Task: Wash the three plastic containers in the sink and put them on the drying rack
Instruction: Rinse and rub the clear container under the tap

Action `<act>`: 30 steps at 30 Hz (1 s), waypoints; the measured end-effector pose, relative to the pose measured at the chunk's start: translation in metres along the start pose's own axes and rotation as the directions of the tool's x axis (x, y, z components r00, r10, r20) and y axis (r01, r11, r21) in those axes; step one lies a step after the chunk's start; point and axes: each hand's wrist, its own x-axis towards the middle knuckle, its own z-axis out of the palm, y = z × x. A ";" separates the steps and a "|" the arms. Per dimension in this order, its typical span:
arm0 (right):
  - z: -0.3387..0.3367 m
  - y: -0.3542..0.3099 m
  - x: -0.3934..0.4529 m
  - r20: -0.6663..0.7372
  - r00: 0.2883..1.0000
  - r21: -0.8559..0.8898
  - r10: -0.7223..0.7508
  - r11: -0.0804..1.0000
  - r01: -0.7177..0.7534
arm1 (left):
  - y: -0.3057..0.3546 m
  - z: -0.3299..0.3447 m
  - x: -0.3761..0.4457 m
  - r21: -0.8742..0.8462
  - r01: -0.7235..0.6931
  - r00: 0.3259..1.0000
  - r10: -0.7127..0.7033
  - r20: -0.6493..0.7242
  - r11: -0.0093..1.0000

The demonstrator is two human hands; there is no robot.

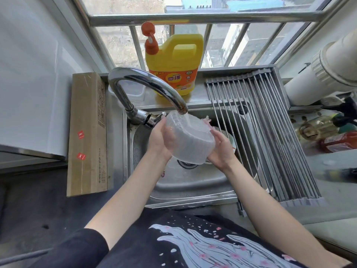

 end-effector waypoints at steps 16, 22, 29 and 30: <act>0.049 0.027 0.003 -0.484 0.875 -0.383 0.013 0.896 -0.226 | -0.043 0.009 -0.016 0.575 -0.185 0.981 0.114 0.158 0.797; 0.040 0.040 -0.009 -0.389 0.906 -0.659 -0.171 0.738 -0.144 | -0.068 -0.004 -0.005 0.633 -0.344 0.935 0.315 0.163 0.694; 0.038 0.057 -0.023 -0.320 0.924 -0.720 -0.211 0.688 -0.092 | -0.033 0.004 -0.003 0.857 -0.500 0.684 0.550 0.479 -0.125; 0.038 0.058 -0.022 -0.332 0.933 -0.661 -0.140 0.740 -0.124 | -0.027 0.006 -0.003 0.832 -0.497 0.635 0.551 0.542 -0.246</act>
